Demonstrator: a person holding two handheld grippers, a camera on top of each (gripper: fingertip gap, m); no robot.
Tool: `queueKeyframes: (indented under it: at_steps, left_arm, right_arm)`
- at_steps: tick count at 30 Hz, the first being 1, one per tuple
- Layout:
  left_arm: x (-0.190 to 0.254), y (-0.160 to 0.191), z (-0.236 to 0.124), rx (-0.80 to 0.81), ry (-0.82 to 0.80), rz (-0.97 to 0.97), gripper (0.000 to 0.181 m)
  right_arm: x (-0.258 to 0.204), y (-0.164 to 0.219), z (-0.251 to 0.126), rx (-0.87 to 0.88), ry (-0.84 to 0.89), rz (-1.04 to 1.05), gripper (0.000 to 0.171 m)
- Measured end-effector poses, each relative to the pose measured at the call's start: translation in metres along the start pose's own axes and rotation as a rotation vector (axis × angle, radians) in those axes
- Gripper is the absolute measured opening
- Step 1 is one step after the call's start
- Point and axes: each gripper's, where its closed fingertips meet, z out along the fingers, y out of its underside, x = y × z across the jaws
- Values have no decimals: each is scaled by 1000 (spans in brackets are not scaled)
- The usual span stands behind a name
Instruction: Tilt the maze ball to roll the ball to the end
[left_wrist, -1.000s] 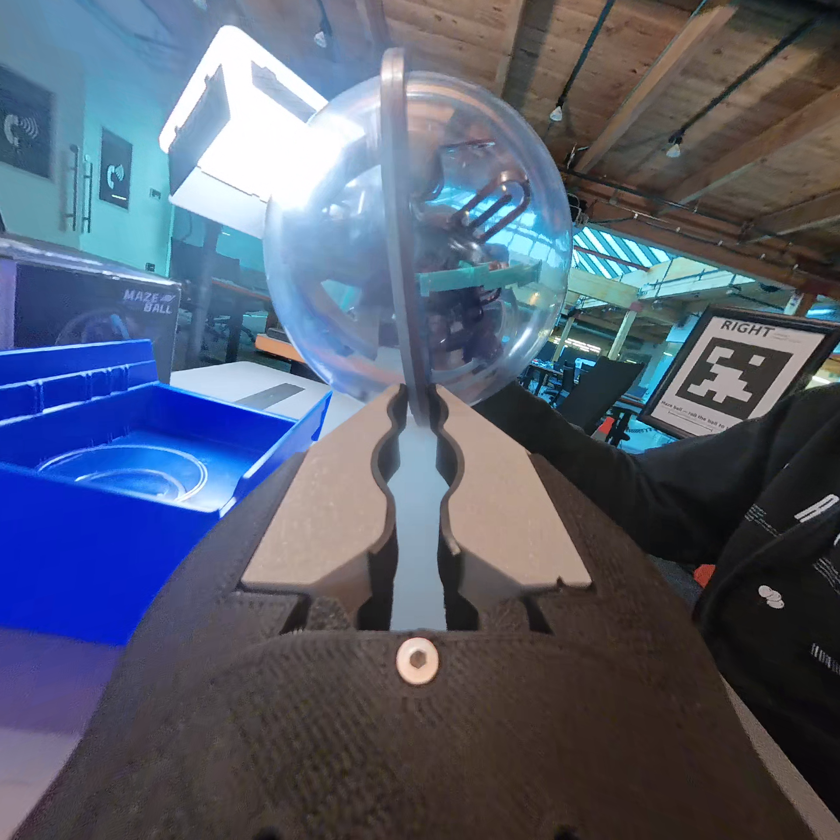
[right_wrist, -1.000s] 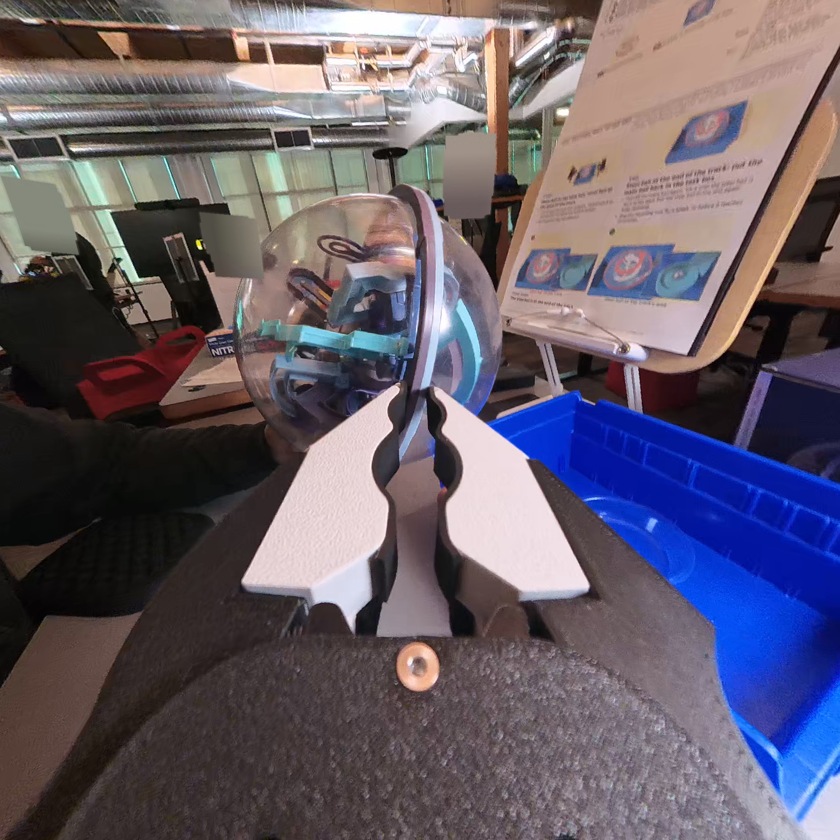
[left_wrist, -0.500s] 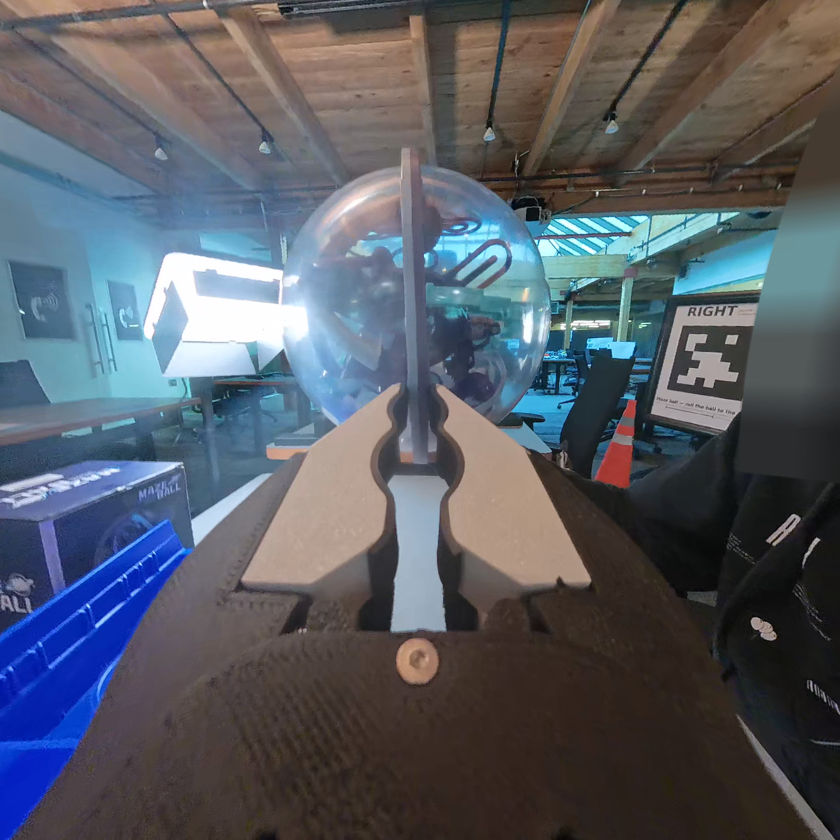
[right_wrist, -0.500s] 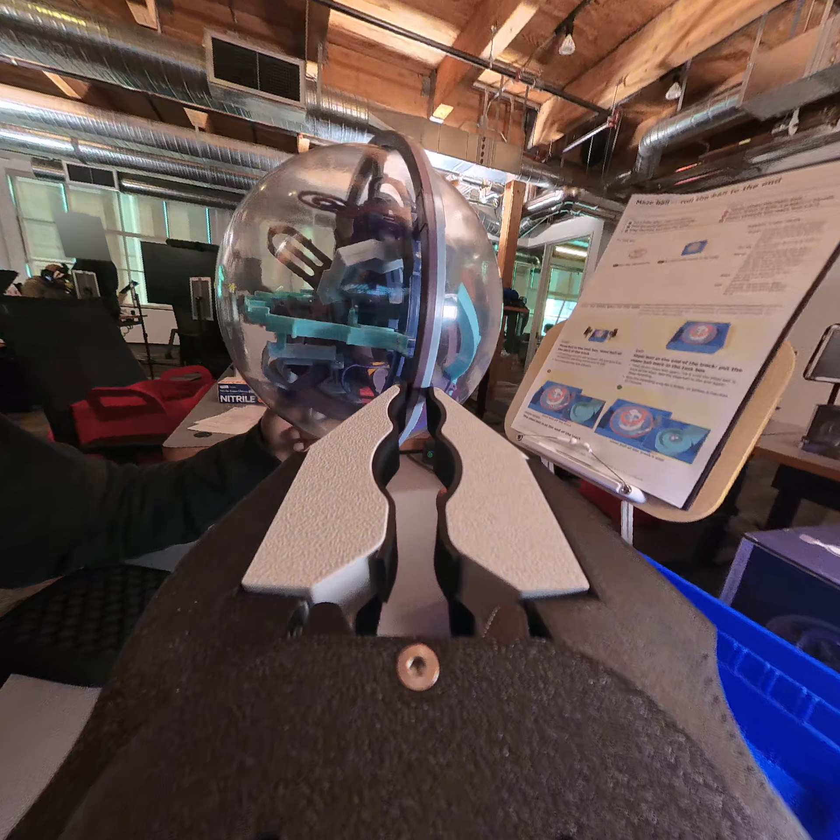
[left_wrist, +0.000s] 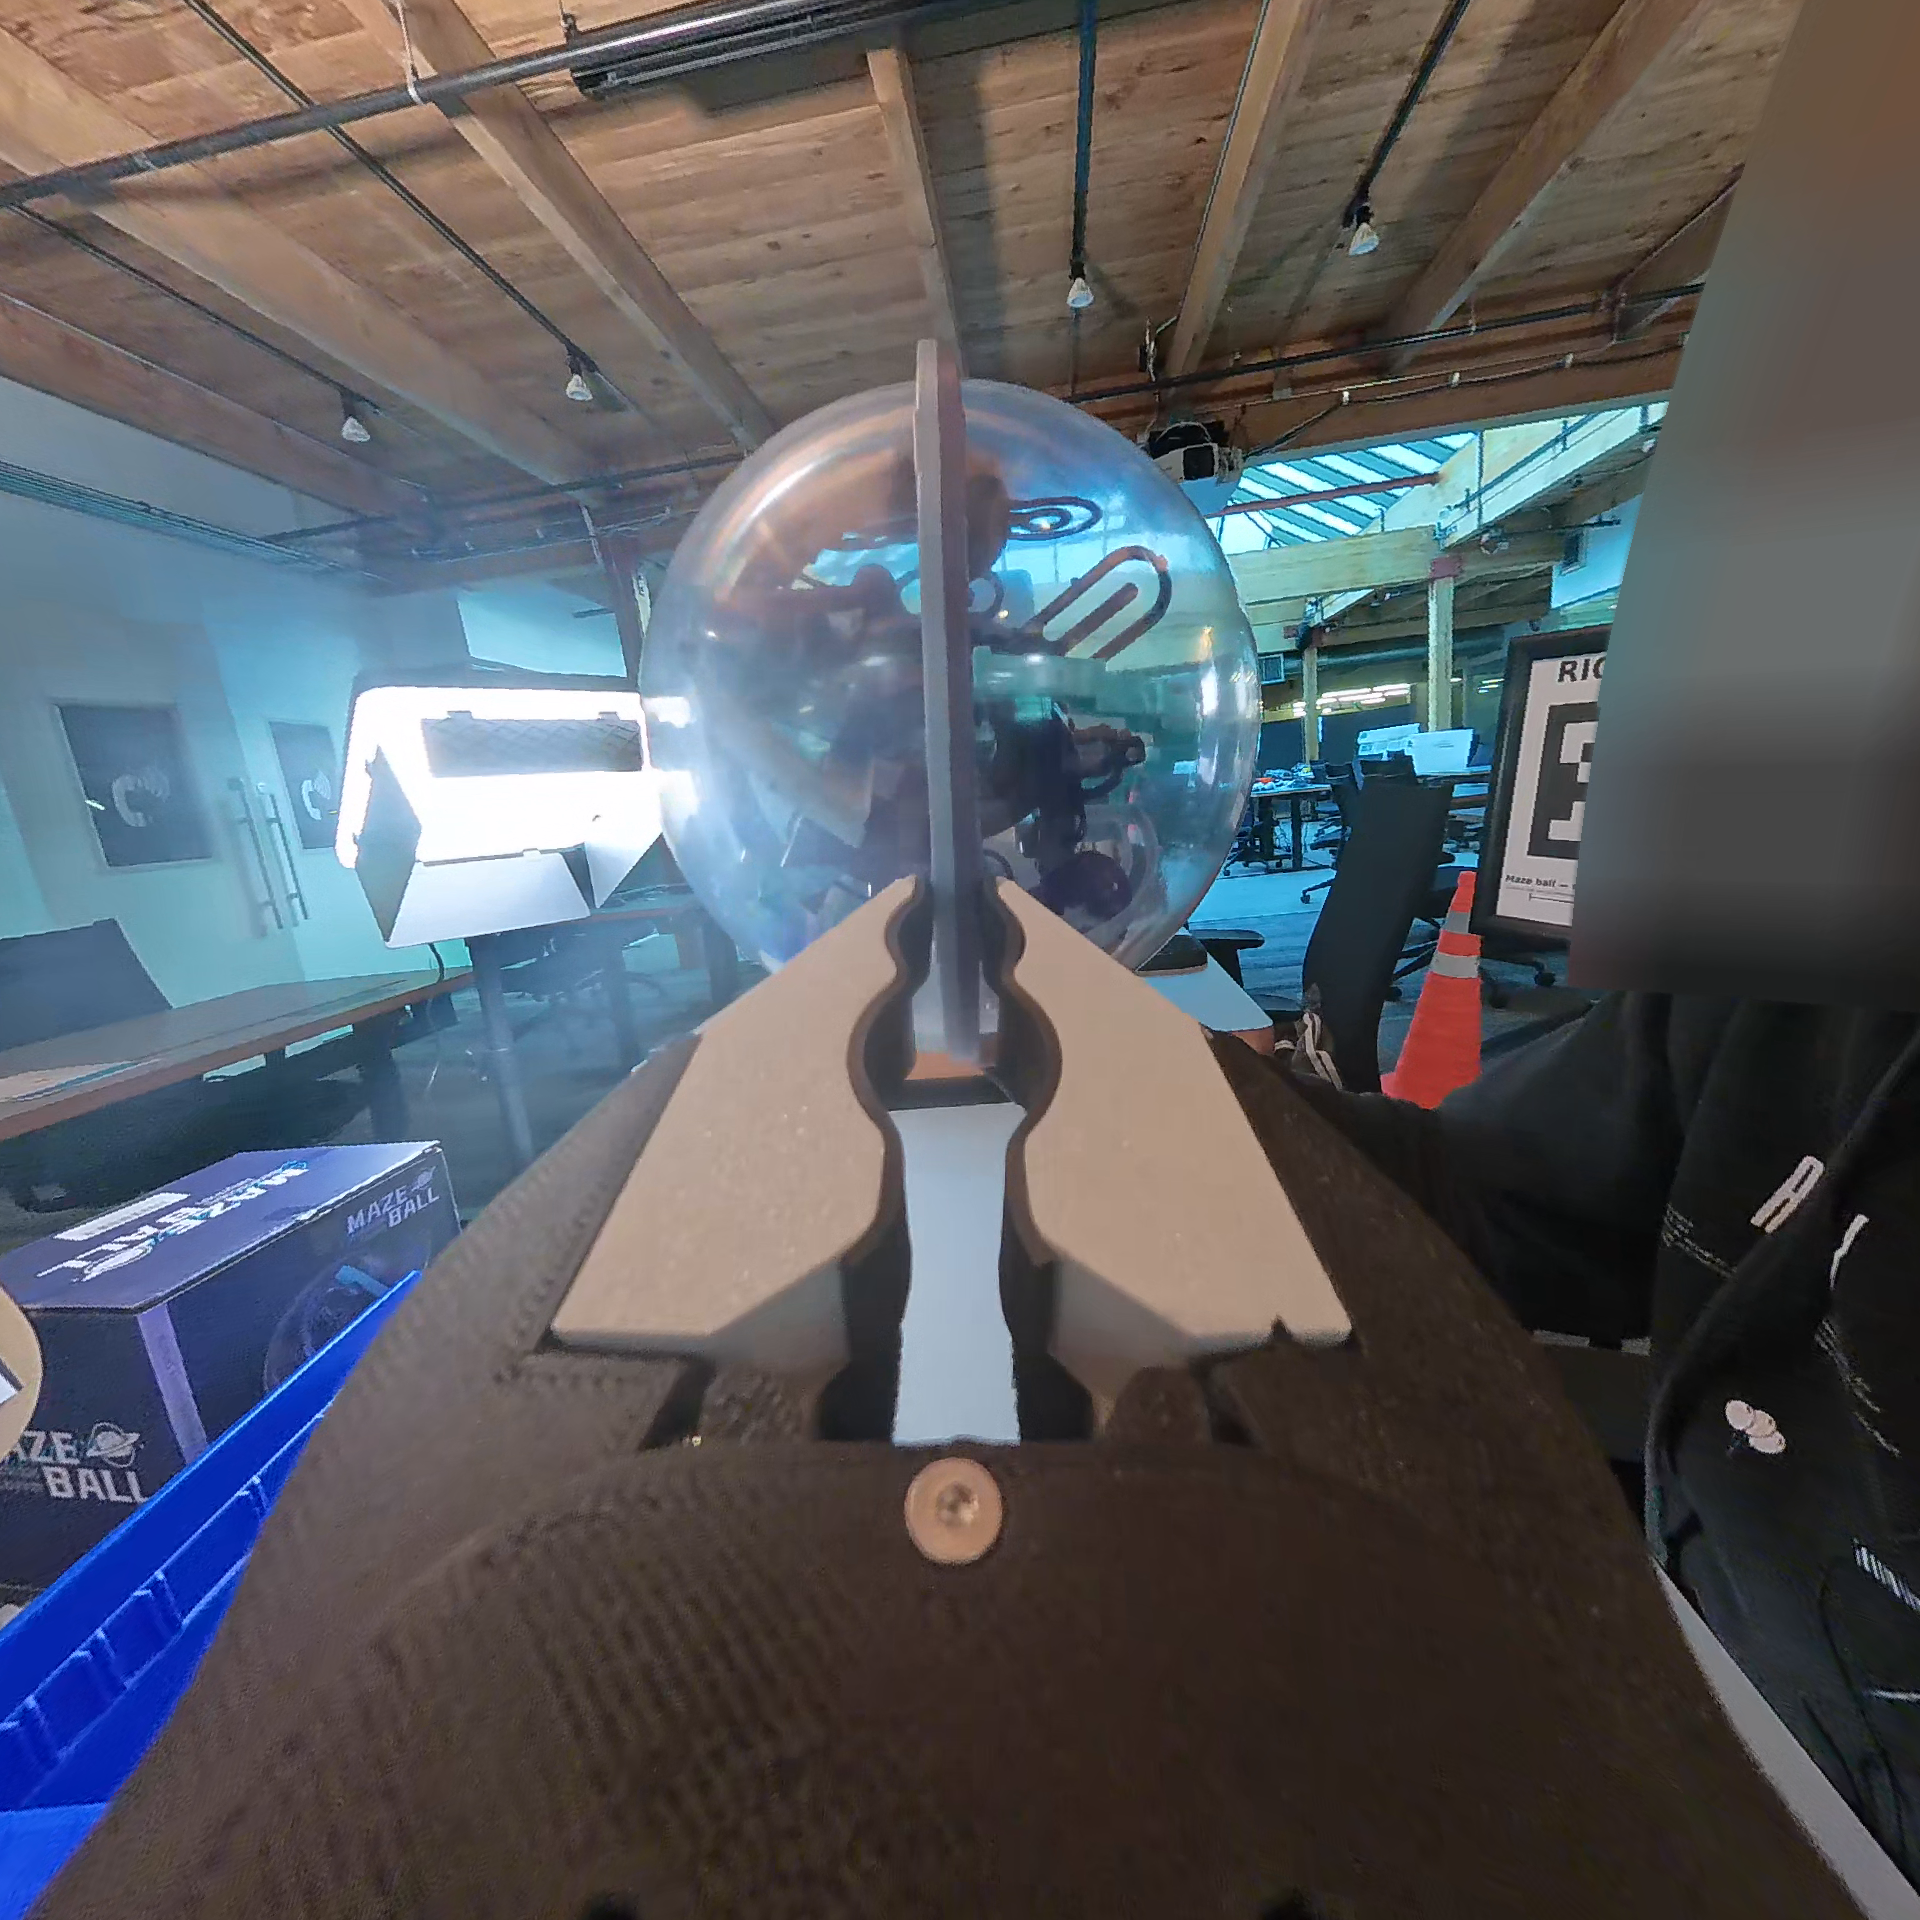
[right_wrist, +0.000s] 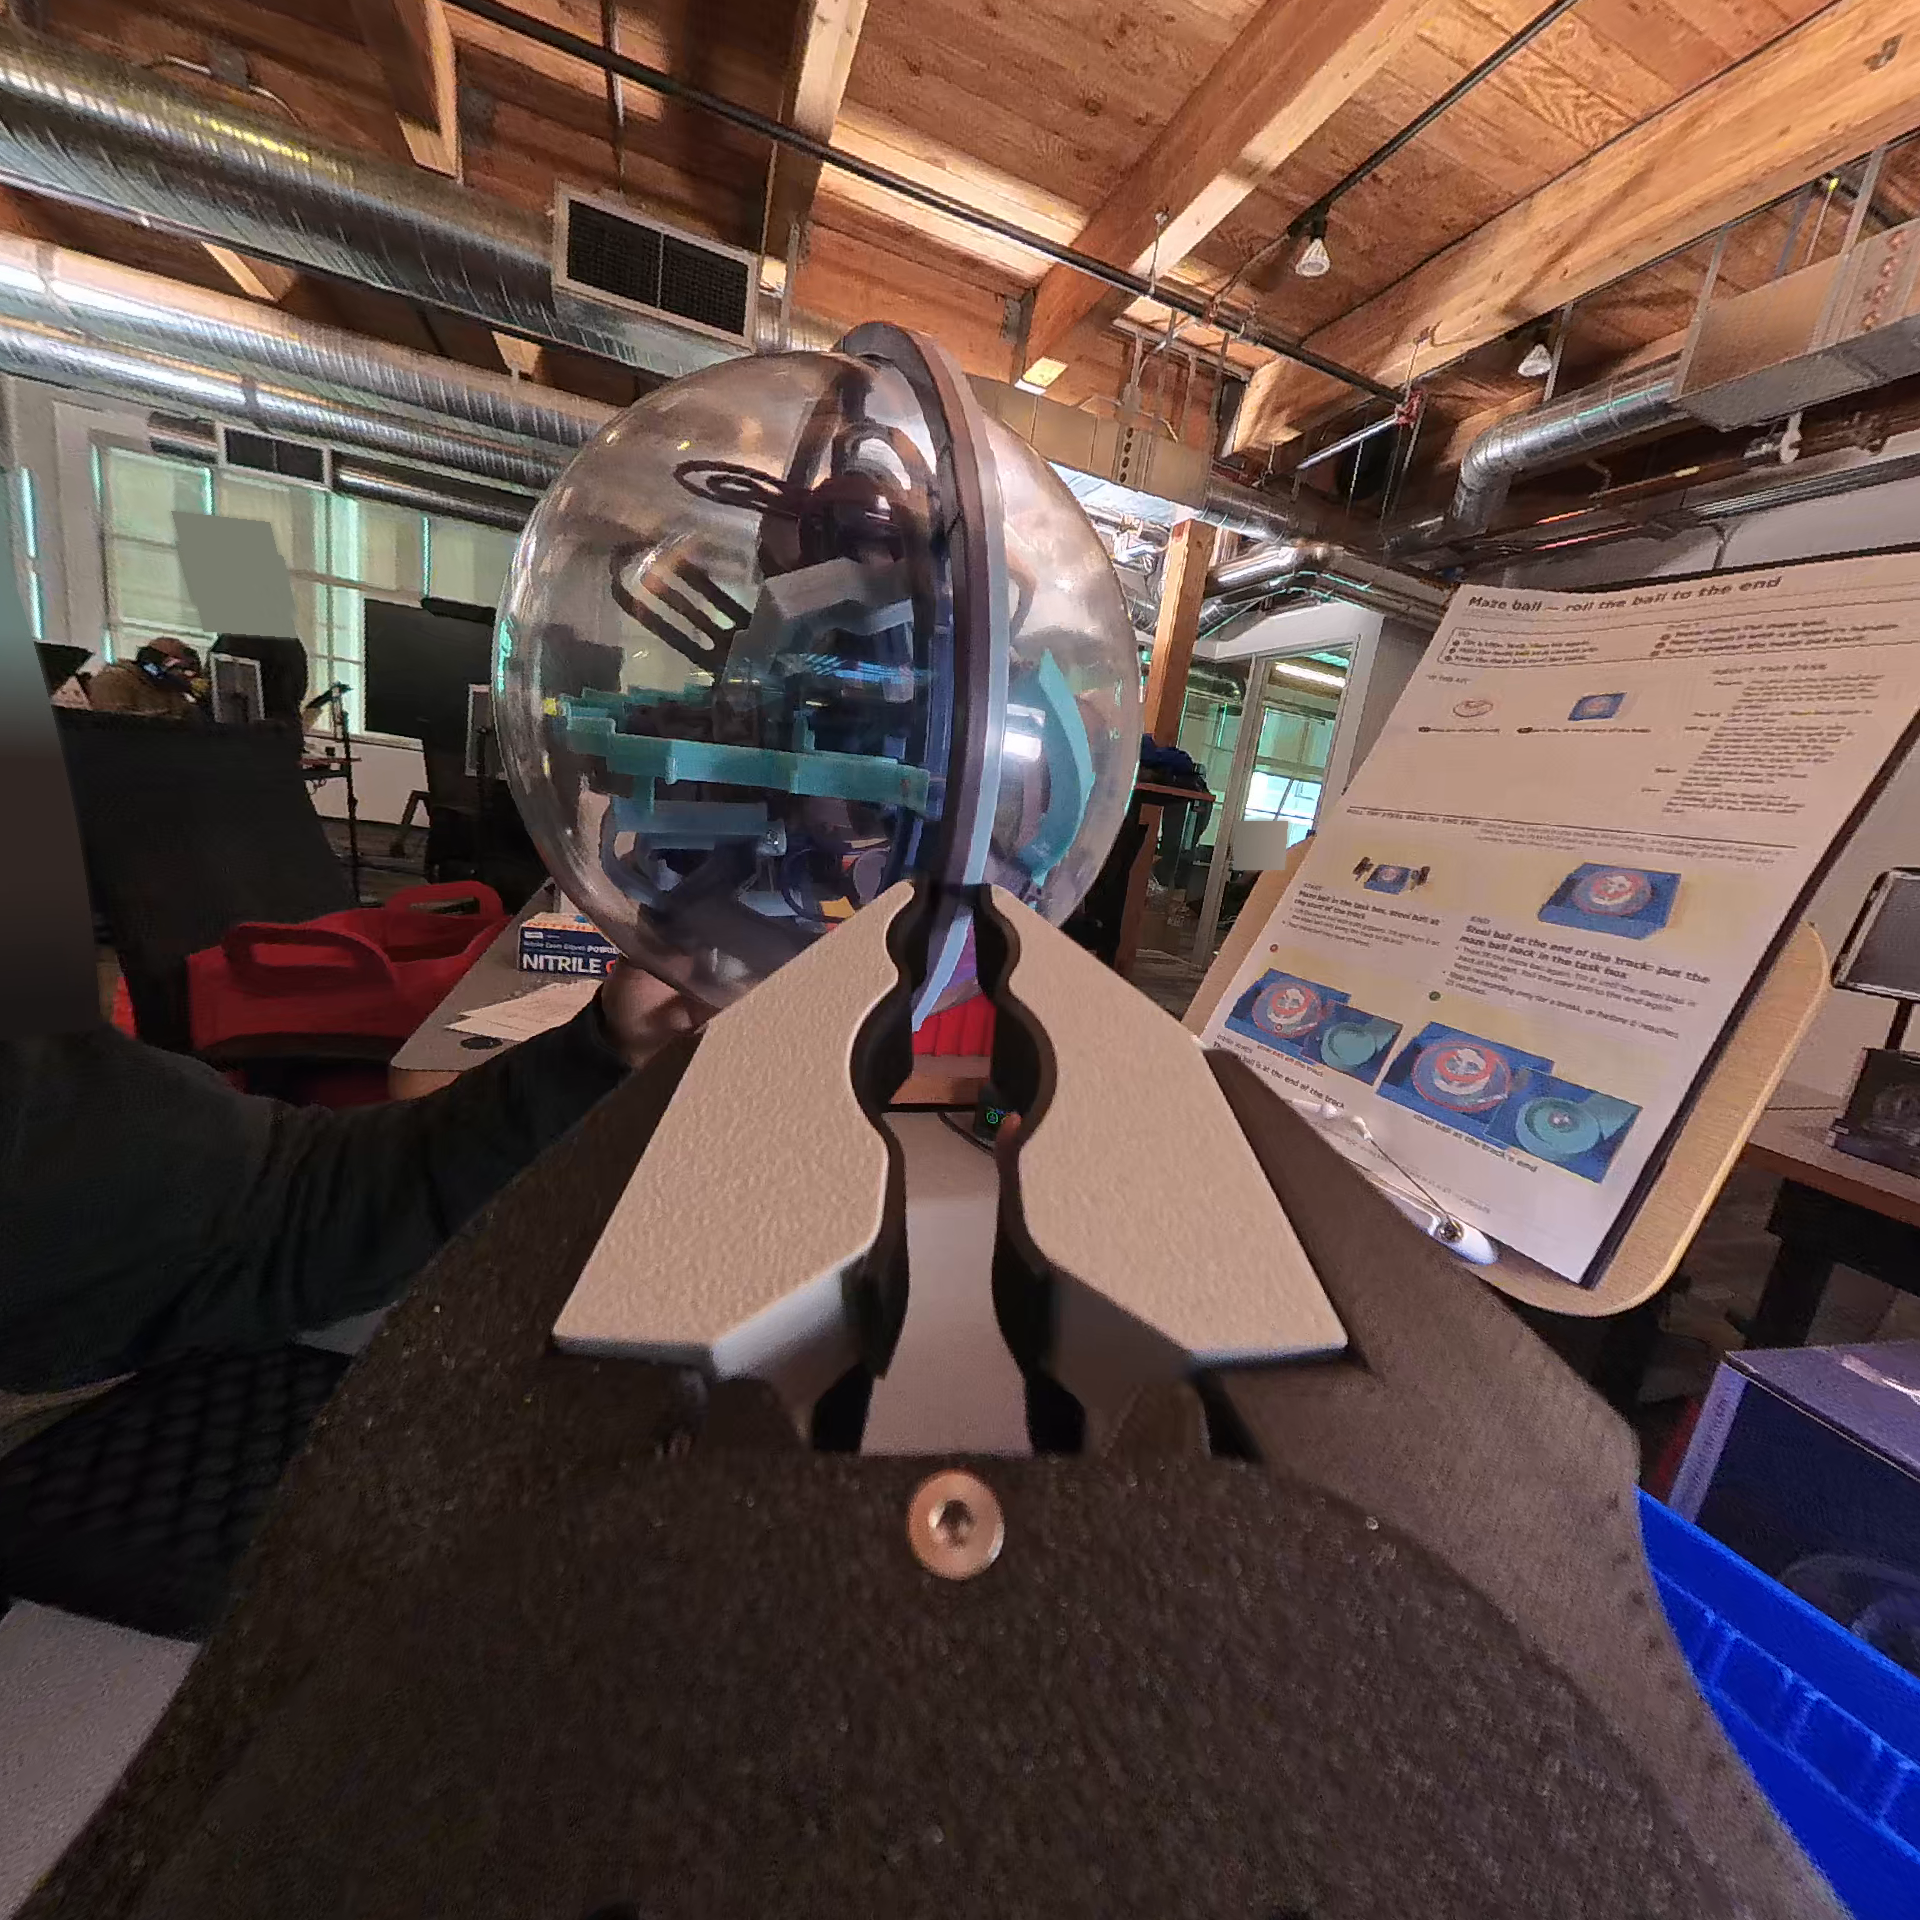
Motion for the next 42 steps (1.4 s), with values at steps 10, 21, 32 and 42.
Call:
queueKeyframes:
  at_steps: [10,21,32,42]
  left_arm:
    - [5,0,3,-14,-9,22,7]
    - [4,1,2,-15,-8,3,8]
    - [1,0,0,-14,-14,-42,8]
    - [-4,-2,0,-15,-41,-101,7]
  right_arm:
    - [-1,-5,-2,17,1,-5,5]
    - [-1,-3,-3,12,-10,-2,5]
    - [-2,-3,-1,3,-2,-5,5]
    - [1,-1,2,-10,28,16,5]
